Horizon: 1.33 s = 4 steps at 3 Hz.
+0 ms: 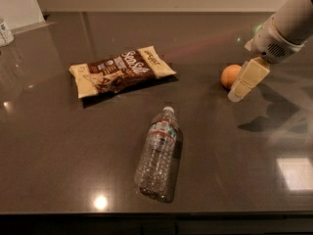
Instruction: Move orange near brown chip bag
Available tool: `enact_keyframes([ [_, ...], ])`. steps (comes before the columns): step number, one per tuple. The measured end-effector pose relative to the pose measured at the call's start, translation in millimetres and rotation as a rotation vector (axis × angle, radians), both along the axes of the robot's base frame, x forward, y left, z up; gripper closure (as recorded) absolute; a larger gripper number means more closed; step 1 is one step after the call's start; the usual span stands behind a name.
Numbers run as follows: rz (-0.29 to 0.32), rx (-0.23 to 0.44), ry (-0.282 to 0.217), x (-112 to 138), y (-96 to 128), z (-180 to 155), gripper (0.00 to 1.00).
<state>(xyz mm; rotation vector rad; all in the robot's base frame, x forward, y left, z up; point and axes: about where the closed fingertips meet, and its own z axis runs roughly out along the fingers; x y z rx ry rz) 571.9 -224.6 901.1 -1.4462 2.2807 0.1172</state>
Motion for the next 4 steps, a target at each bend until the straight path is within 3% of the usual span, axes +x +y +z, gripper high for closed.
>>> enact_keyframes([
  [2, -0.031, 0.03, 0.037, 34.7, -7.5, -30.5, 0.0],
  [4, -0.045, 0.008, 0.059, 45.9, -14.6, -46.2, 0.34],
])
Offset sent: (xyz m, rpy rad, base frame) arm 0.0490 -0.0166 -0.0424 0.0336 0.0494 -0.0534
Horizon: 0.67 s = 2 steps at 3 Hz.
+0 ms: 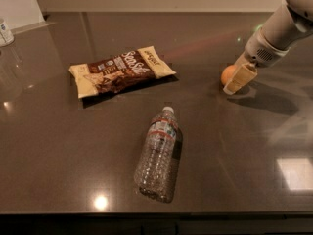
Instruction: Move orange near brown chip bag
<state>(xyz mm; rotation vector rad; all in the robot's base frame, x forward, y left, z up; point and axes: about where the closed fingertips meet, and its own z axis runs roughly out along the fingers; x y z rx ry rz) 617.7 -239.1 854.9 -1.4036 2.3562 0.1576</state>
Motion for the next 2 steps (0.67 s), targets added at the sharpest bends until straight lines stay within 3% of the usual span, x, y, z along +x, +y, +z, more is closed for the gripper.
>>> enact_keyframes([
  [1, 0.007, -0.009, 0.004, 1.7, -0.1, 1.3, 0.56],
  [2, 0.038, -0.001, -0.005, 7.9, 15.8, 16.3, 0.81],
])
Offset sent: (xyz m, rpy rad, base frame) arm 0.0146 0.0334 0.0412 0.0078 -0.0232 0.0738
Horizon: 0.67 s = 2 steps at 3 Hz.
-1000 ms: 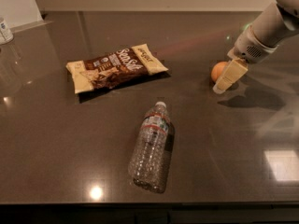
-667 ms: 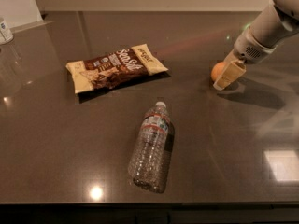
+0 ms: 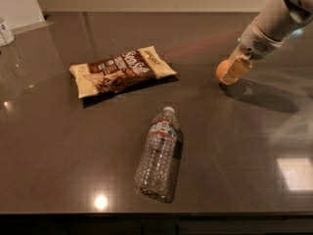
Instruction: Move orange near brown chip bag
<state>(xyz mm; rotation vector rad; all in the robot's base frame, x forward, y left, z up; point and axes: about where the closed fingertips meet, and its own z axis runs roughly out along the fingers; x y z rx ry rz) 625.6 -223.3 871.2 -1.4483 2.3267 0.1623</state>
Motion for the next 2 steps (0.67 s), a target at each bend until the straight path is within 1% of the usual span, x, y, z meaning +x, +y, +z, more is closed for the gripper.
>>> enact_keyframes([
  [1, 0.055, 0.032, -0.018, 6.8, 33.6, 20.7, 1.0],
  [2, 0.124, 0.064, -0.02, 9.5, 79.1, 29.2, 1.0],
])
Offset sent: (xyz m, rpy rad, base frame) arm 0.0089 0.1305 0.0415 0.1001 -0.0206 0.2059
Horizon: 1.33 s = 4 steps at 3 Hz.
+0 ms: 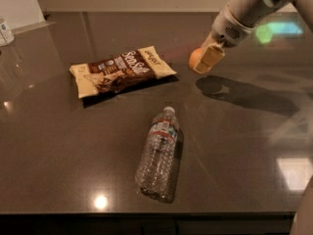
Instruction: Move orange near brown chip bag
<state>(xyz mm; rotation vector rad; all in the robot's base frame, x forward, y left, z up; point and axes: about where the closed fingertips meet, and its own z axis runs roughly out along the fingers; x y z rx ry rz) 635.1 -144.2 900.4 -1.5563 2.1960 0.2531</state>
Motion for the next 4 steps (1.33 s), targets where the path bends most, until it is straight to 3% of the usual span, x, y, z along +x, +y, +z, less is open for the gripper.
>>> enact_keyframes([
  [1, 0.05, 0.008, 0.024, -1.4, 37.2, -10.0, 1.0],
  [2, 0.079, 0.001, 0.054, -5.1, 60.3, -25.0, 1.0],
  [4, 0.091, -0.03, 0.081, -17.7, 75.7, -35.2, 1.0],
])
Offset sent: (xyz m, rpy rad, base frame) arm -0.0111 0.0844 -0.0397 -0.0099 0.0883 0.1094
